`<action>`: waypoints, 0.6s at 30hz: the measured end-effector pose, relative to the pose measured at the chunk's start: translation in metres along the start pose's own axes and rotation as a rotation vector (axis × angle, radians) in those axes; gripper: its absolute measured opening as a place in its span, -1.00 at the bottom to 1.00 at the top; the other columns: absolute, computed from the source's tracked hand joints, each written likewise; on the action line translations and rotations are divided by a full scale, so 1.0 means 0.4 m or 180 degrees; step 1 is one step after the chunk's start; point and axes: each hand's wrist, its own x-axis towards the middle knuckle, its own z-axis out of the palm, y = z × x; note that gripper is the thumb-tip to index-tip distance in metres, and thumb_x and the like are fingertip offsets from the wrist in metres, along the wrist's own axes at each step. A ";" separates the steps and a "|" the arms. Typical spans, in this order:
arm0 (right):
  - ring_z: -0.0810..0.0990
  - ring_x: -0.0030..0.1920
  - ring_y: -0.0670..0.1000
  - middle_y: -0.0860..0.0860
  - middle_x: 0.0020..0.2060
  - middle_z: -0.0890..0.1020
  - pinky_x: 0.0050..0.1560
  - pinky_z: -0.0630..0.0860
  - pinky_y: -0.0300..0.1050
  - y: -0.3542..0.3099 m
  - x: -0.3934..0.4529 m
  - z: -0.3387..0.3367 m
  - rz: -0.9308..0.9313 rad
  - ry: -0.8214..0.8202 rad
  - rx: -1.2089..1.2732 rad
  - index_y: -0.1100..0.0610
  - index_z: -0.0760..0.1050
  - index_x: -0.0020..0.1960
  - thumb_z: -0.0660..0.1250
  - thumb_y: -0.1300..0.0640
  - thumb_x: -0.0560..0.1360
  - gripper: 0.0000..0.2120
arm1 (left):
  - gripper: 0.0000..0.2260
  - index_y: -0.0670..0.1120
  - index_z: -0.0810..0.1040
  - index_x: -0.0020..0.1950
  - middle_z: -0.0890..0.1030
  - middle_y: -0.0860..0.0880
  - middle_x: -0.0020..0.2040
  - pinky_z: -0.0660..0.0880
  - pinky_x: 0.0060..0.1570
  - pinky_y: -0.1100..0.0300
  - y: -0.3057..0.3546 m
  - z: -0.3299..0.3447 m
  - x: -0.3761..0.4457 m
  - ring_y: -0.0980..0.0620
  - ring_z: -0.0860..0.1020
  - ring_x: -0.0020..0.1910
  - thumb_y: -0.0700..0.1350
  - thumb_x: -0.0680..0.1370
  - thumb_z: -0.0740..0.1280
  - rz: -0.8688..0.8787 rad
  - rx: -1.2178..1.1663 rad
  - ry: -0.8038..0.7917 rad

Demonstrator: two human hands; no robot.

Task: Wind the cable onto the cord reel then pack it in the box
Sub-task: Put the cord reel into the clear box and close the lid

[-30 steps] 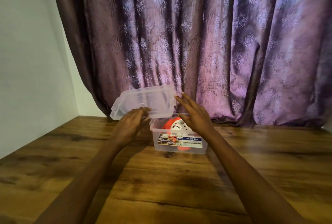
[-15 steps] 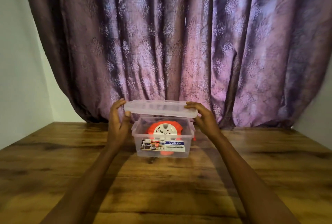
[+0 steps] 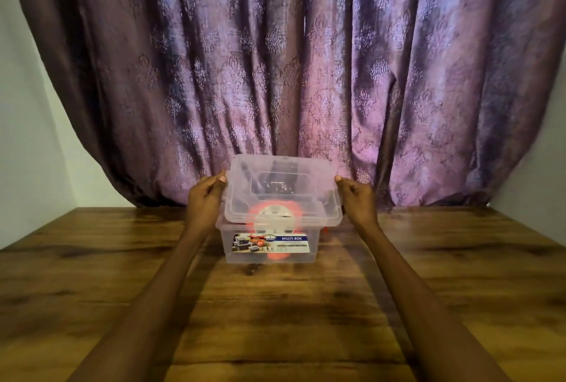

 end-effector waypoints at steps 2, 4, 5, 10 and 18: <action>0.42 -0.55 -0.06 0.07 -0.51 0.49 -0.40 0.40 -0.12 0.018 0.002 0.011 0.0321 -0.0223 -0.0207 0.24 0.61 -0.25 0.29 0.07 0.63 -0.64 | -0.74 -0.16 0.60 0.31 0.66 -0.07 0.09 0.55 -0.02 0.05 -0.018 -0.009 0.011 -0.02 0.58 -0.04 -0.17 0.63 0.29 -0.0384 -0.0069 -0.0045; 0.42 -0.50 -0.02 0.10 -0.45 0.53 -0.37 0.38 -0.12 0.030 0.005 0.021 0.0565 -0.0367 -0.0292 0.29 0.66 -0.05 0.28 0.08 0.62 -0.70 | -0.76 -0.13 0.64 0.26 0.67 -0.10 -0.08 0.52 -0.17 0.09 -0.041 -0.017 0.013 -0.02 0.54 -0.18 -0.15 0.63 0.30 -0.0676 0.0019 -0.0101; 0.43 -0.47 0.01 0.11 -0.42 0.54 -0.36 0.38 -0.10 0.032 0.005 0.026 0.0650 -0.0392 -0.0340 0.25 0.67 -0.03 0.28 0.09 0.62 -0.73 | -0.77 -0.13 0.66 0.22 0.67 -0.12 -0.11 0.51 -0.18 0.08 -0.052 -0.019 0.012 -0.04 0.54 -0.20 -0.14 0.62 0.30 -0.0818 0.0008 -0.0127; 0.50 -0.44 0.02 0.10 -0.33 0.63 -0.36 0.42 -0.10 0.049 -0.002 0.039 0.0880 -0.0633 -0.0681 0.06 0.68 -0.13 0.27 0.12 0.58 -0.78 | -0.76 -0.09 0.67 0.20 0.70 -0.08 0.10 0.59 0.09 0.03 -0.085 -0.017 0.000 -0.03 0.65 0.03 -0.06 0.58 0.36 -0.1344 -0.0168 -0.0098; 0.44 -0.50 0.03 0.20 -0.31 0.58 -0.47 0.33 -0.24 0.045 -0.006 0.046 0.1433 -0.0826 -0.0299 0.42 0.59 0.03 0.21 0.20 0.58 -0.71 | -0.82 -0.06 0.71 -0.21 0.73 0.05 -0.26 0.47 -0.31 0.19 -0.107 -0.018 -0.014 0.12 0.64 -0.36 -0.10 0.50 0.34 -0.1853 -0.0454 -0.0069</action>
